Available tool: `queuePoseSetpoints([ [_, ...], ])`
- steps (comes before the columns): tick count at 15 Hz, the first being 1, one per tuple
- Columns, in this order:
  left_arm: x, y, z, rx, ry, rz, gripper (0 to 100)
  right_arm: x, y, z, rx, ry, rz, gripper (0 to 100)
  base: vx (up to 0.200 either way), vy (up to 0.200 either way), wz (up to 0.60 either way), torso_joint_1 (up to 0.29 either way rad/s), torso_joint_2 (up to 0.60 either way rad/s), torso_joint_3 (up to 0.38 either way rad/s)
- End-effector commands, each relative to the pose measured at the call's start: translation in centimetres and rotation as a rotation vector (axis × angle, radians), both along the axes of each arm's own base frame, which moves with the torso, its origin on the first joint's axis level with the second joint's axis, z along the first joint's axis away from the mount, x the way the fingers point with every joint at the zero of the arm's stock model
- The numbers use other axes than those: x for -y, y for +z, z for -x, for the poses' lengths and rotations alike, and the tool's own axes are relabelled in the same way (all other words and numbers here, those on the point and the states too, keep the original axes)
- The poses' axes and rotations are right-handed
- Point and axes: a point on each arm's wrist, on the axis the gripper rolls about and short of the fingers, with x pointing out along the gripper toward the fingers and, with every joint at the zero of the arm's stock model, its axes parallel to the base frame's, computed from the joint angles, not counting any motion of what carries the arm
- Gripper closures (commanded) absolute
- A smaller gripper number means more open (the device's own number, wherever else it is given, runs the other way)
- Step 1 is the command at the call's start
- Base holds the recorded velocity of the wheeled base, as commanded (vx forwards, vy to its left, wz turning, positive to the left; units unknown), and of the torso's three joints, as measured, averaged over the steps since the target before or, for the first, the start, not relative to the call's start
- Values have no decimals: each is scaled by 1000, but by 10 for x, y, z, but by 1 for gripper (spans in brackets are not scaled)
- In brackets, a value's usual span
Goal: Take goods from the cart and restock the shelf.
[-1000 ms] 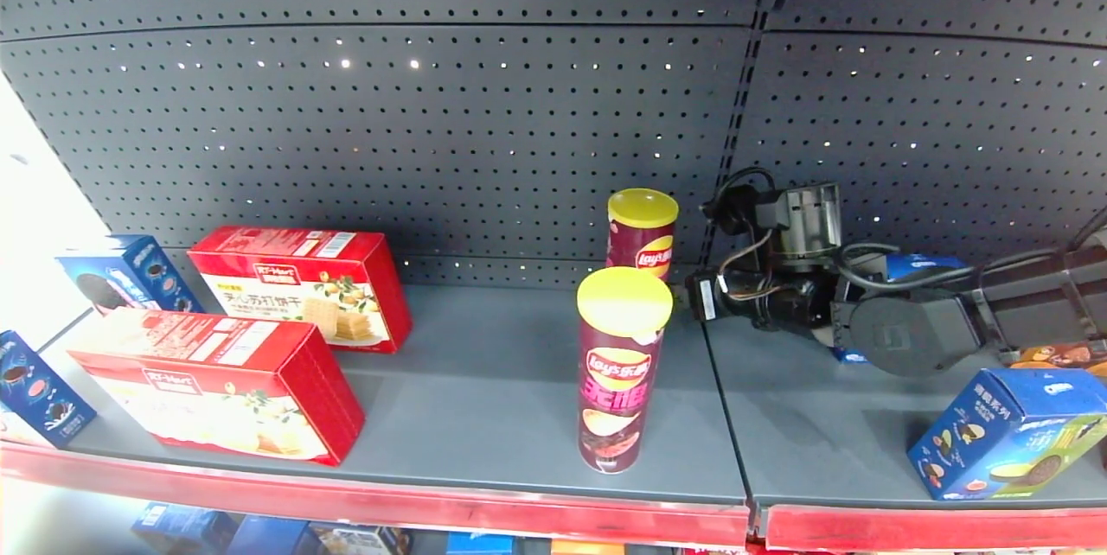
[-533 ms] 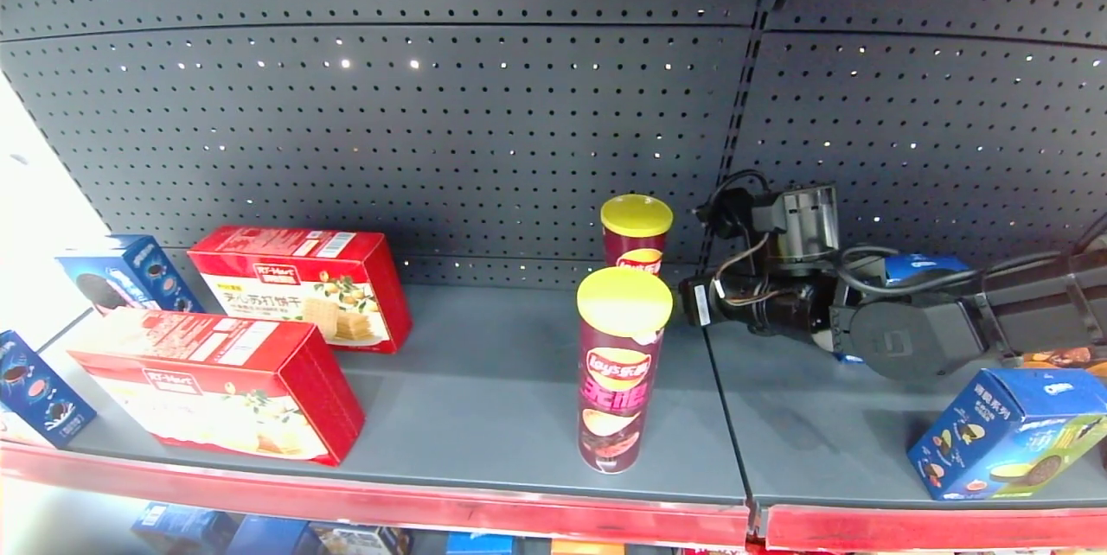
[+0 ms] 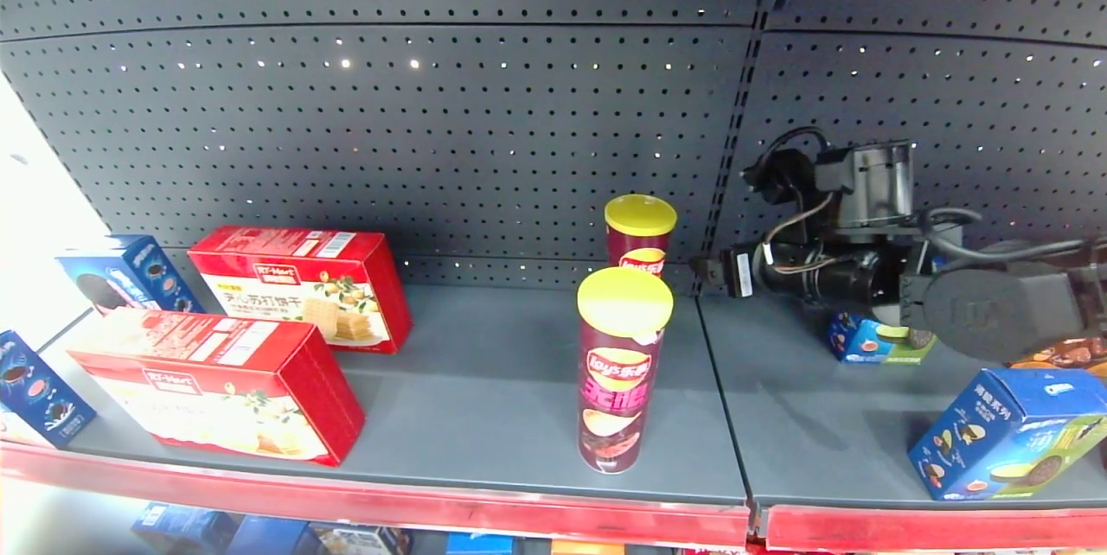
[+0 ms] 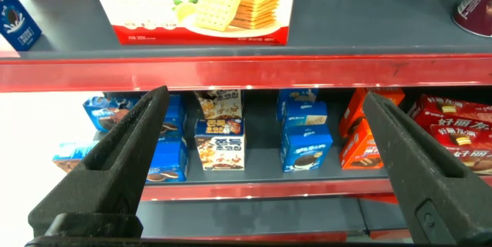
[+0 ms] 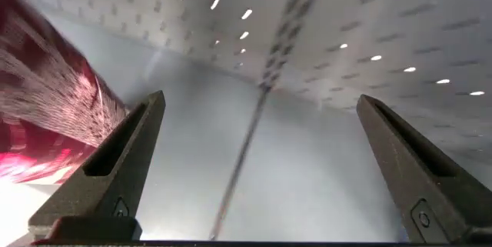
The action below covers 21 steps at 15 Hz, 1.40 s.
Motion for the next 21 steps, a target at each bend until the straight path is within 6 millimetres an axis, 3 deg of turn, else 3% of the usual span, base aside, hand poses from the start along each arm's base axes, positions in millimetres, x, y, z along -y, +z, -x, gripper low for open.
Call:
queuePoseSetpoints([
  [1,0,0,0,-1,0,0,0,24,31,38,98,-48,-36,0,0,0,0,0,0,0],
  [3,0,0,0,-1,0,0,0,49,54,80,151,-34,-65,0,0,0,0,0,0,0],
  [4,0,0,0,-1,0,0,0,78,77,108,207,-71,-62,0,0,0,0,0,0,0],
  [5,0,0,0,-1,0,0,0,99,87,133,223,-63,-42,0,0,0,0,0,0,0],
  [6,0,0,0,-1,0,0,0,110,91,148,236,-60,-27,0,0,0,0,0,0,0],
  [7,0,0,0,-1,0,0,0,135,92,187,286,-78,17,0,0,0,0,0,0,0],
  [9,0,0,0,-1,0,0,0,148,75,235,342,-129,7,0,0,0,0,0,0,0],
  [11,0,0,0,-1,0,0,0,153,46,281,394,-145,-34,0,0,0,0,0,0,0],
  [14,0,0,0,-1,0,0,0,155,-7,322,369,-251,-44,0,0,0,0,0,0,0],
  [19,0,0,0,-1,0,0,0,150,-80,362,282,-91,-77,0,0,0,0,0,0,0],
  [21,0,0,0,-1,0,0,0,150,-81,359,299,-95,-80,0,0,0,0,0,0,0],
])
